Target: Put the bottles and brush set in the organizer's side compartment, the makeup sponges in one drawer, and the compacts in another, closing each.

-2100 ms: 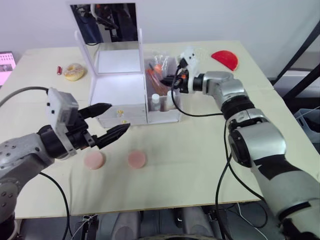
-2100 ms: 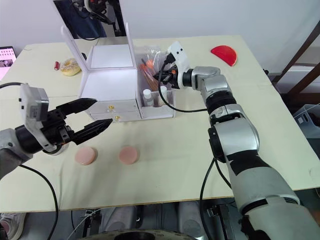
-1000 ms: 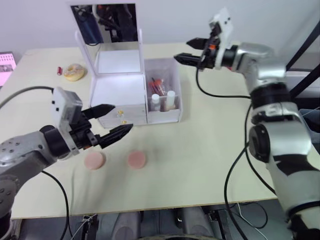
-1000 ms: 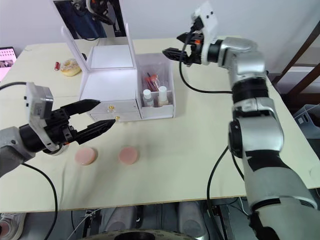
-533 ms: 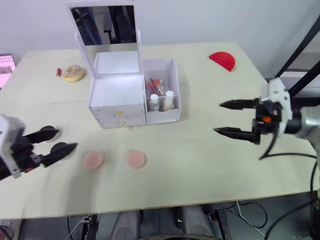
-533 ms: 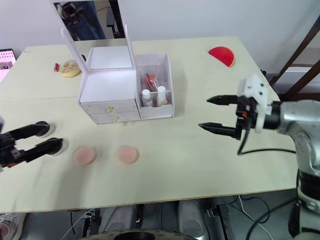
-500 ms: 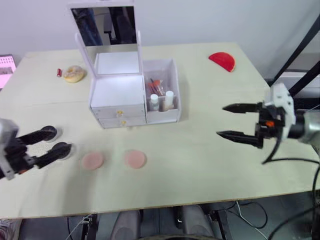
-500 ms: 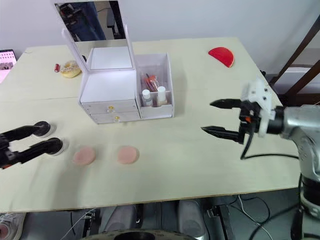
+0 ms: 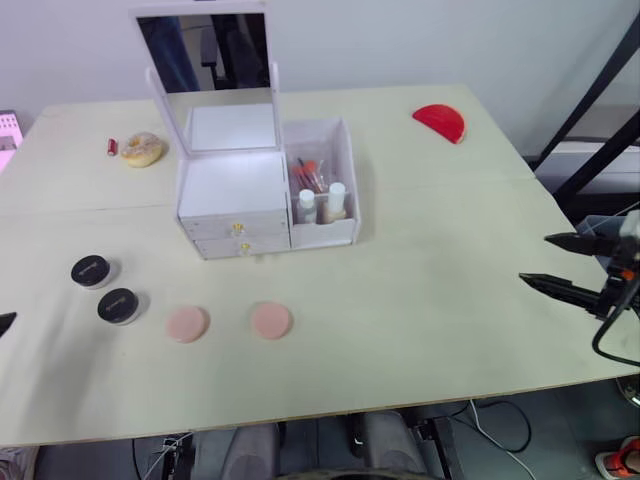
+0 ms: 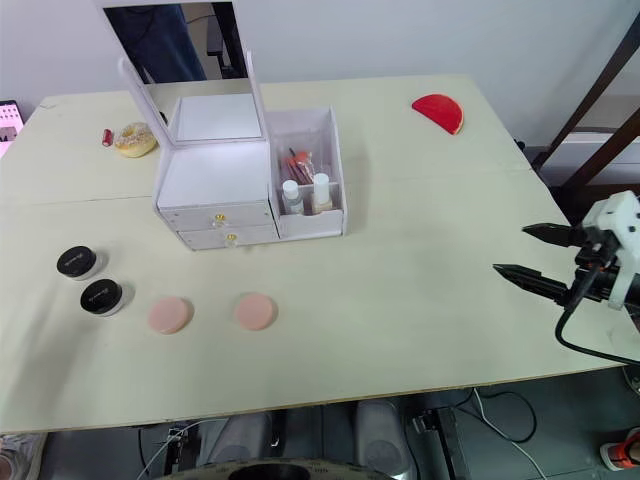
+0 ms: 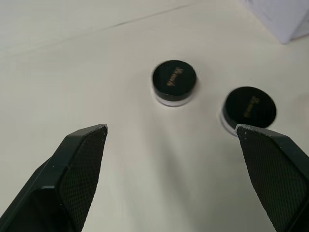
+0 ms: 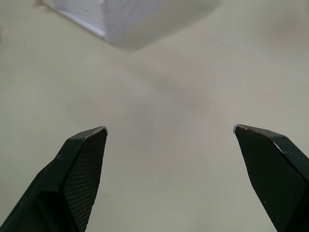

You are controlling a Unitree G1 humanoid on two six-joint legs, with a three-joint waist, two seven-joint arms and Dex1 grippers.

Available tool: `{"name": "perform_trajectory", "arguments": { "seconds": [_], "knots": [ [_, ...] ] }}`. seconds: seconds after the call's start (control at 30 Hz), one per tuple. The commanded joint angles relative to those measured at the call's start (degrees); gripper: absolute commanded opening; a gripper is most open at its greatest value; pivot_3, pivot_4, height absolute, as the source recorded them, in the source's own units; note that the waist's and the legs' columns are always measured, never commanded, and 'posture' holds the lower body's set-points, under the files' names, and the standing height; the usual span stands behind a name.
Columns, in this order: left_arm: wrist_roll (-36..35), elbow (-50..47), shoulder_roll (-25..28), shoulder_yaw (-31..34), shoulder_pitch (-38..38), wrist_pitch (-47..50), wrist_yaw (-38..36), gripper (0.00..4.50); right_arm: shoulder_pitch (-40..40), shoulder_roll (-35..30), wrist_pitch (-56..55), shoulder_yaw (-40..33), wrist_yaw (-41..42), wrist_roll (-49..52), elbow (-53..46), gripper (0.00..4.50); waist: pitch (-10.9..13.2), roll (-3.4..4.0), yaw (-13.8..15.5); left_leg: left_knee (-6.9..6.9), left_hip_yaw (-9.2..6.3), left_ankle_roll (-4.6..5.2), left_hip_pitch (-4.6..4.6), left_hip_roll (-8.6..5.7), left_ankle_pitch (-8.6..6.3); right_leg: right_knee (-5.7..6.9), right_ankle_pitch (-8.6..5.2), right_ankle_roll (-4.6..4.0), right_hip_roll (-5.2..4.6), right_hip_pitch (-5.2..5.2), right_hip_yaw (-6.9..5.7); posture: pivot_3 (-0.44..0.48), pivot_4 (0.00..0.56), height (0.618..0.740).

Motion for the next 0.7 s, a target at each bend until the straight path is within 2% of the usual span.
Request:
{"name": "perform_trajectory", "arguments": {
  "seconds": [0.03, 0.17, 0.43, 0.57, 0.7],
  "knots": [
    [1.38, 2.56, 0.72, 2.24, 0.21, -2.45, -1.03, 4.50, 0.14, -1.46, -3.51, -0.59, 0.54, -0.27, 1.14, 4.45, 0.00, 0.02, -0.01, -0.10, 0.00, 0.06, 0.04, 0.07, -0.03, 0.04, -0.02, 0.02, 0.07, -0.05, 0.00, 0.000, 0.150, 0.739],
    [1.21, 1.70, -0.08, 1.88, -0.32, -2.43, -1.05, 4.50, -1.25, -1.06, -3.37, 1.11, -0.61, 0.82, 0.13, 4.45, 0.00, 0.02, -0.04, -0.08, -0.01, 0.07, 0.07, 0.47, -0.04, 0.11, -0.02, 0.01, 0.48, -0.12, 0.00, 0.000, 0.150, 0.739],
    [0.62, -3.08, -1.54, -0.36, -1.18, -1.26, -1.39, 4.50, -2.06, -1.27, -2.54, 2.70, -1.56, 2.39, -2.06, 4.45, -0.01, 0.01, -0.08, 0.17, 0.11, 0.06, 0.09, 0.53, -0.04, 0.09, -0.02, 0.02, 0.50, -0.12, 0.11, 0.000, 0.150, 0.739],
    [-2.16, -14.35, -4.92, -3.16, -0.79, 2.66, 0.00, 4.50, -3.70, -0.48, 0.05, 5.47, -3.61, 4.56, -7.45, 4.45, -0.01, 0.01, -0.01, 0.16, 0.18, 0.06, 0.08, 0.52, -0.04, 0.10, -0.01, 0.00, 0.51, -0.12, 0.20, 0.000, 0.150, 0.739],
    [-6.82, -33.03, -12.30, -8.17, -0.09, 8.67, 7.62, 4.50, -9.34, 1.27, 5.28, 11.72, -9.78, 6.95, -14.60, 4.45, -0.02, 0.00, -0.20, 0.12, 0.18, 0.07, 0.09, 0.52, -0.03, 0.12, 0.06, -0.06, 0.57, -0.12, 0.30, 0.000, 0.150, 0.739]
  ]
}}
